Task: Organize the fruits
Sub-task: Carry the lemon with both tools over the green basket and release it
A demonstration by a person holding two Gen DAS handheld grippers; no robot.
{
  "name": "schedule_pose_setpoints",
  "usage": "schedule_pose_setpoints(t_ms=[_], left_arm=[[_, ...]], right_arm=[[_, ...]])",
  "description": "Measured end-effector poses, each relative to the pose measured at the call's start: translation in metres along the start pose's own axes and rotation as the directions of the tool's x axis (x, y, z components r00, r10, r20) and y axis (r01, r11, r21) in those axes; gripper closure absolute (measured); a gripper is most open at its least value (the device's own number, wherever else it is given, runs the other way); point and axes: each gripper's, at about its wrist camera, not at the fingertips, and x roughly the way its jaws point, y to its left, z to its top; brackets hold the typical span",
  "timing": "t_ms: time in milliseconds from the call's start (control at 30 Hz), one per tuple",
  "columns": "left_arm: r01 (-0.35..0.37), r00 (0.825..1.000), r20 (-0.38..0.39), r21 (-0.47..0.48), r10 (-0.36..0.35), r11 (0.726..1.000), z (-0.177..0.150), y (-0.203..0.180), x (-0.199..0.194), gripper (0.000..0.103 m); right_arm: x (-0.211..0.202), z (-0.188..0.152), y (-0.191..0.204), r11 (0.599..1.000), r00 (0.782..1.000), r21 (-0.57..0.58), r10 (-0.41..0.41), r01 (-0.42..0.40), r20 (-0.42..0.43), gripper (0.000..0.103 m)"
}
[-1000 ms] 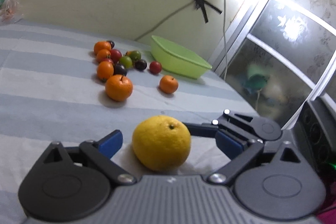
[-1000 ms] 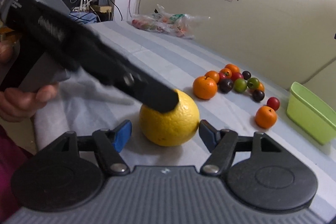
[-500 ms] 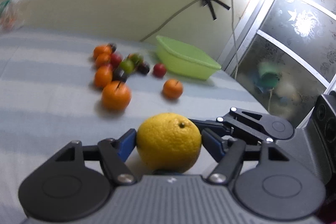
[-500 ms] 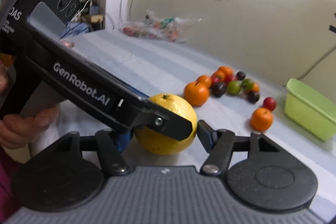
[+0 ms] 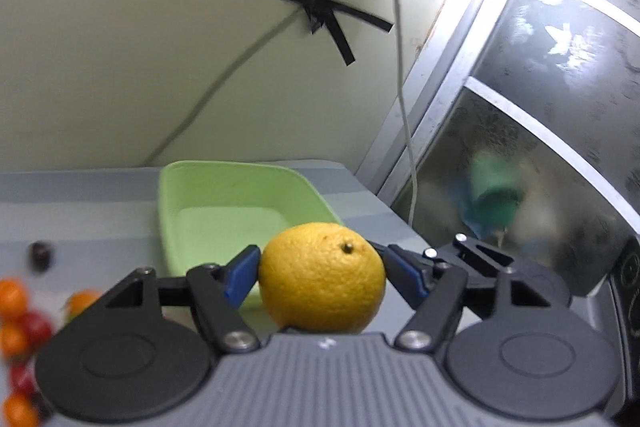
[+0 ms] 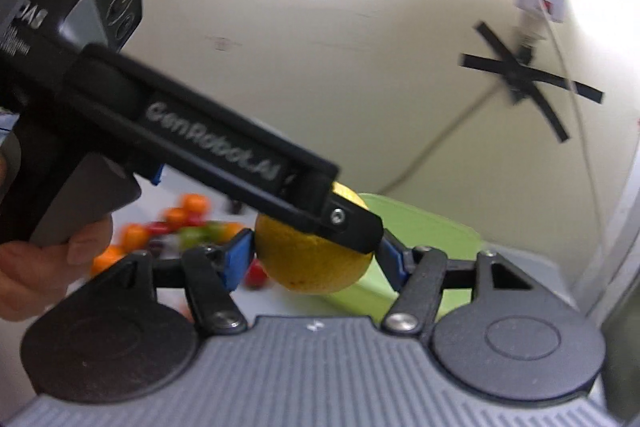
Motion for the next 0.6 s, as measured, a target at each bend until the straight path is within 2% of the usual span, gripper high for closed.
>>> schedule_pose_setpoints(t_ms=[133,300,400,433,500,600], left_arm=[[-0.002,0.999,-0.047,-0.049,0.000,0.999,0.017,0.008,0.053,0.034],[-0.019,0.996,-0.085,-0.095,0.011,0.995,0.018,0.020,0.090,0.034],[-0.044,0.993,-0.111,-0.102,0.033,0.994,0.014,0.025,0.100,0.033],[-0.052,0.992,-0.121,-0.104,0.039,0.993,0.012,0.026,0.103,0.029],[-0.064,0.989,-0.139,-0.117,0.048,0.991,0.009,0.027,0.107,0.027],[-0.056,0.992,-0.116,-0.127,0.042,0.990,0.009,0.026,0.092,0.027]], right_arm=[[0.028,-0.007,-0.039,0.999,0.999,0.032,0.004,-0.003,-0.048,0.035],[0.059,-0.020,-0.060,0.998,0.995,0.061,0.023,-0.017,-0.095,0.035],[0.076,-0.024,-0.064,0.998,0.991,0.062,0.029,-0.022,-0.127,0.034],[0.078,-0.026,-0.064,0.997,0.991,0.070,0.025,-0.016,-0.130,0.034],[0.075,-0.027,-0.064,0.996,0.994,0.089,0.004,0.005,-0.108,0.032],[0.060,-0.025,-0.064,0.993,0.997,0.111,-0.018,0.027,-0.081,0.031]])
